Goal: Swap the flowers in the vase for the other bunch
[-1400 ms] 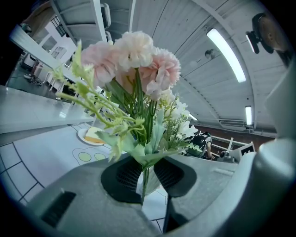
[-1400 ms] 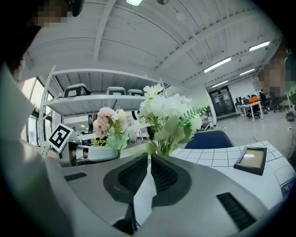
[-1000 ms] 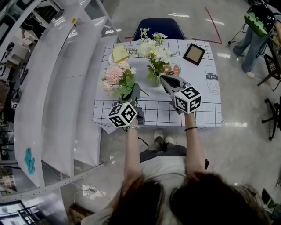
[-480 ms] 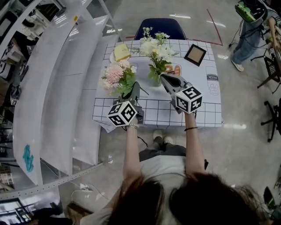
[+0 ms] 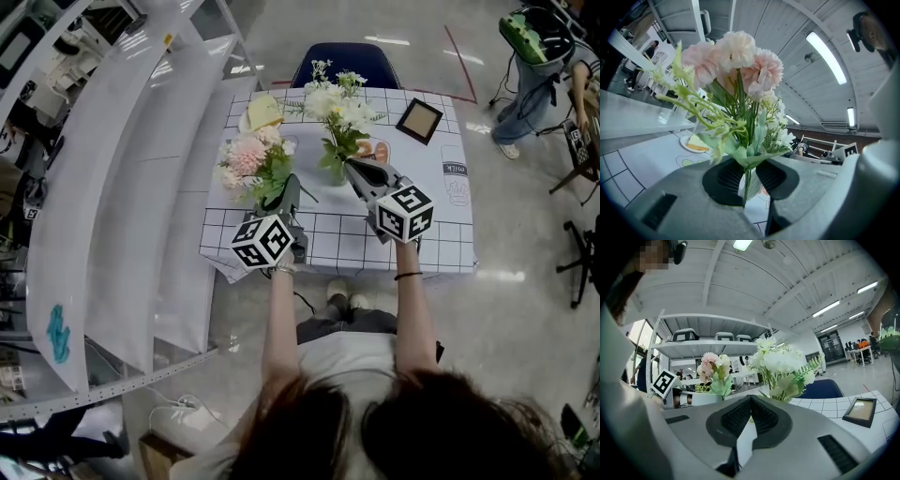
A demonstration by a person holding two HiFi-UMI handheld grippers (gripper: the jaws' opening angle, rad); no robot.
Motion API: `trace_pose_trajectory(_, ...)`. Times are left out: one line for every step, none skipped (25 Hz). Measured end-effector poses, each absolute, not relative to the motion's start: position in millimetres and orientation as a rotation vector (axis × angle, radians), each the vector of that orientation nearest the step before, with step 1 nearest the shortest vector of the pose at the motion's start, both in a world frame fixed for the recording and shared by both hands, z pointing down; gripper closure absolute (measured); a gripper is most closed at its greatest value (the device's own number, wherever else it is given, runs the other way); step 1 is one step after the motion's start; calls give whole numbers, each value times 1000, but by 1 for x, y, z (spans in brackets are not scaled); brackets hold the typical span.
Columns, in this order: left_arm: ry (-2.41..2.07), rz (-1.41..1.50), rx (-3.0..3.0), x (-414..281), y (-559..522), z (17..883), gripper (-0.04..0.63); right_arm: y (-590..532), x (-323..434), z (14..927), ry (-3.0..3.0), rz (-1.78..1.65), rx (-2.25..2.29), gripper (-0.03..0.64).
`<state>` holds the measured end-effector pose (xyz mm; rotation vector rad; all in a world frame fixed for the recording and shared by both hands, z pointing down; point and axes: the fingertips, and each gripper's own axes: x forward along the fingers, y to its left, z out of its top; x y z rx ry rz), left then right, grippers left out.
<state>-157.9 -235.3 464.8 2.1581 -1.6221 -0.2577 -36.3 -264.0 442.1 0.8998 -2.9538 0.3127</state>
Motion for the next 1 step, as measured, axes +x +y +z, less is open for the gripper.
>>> trace_pose_trajectory(-1623,-261,2156,-158,-235,464,518,-263,-37,442,-2954,313,898,607)
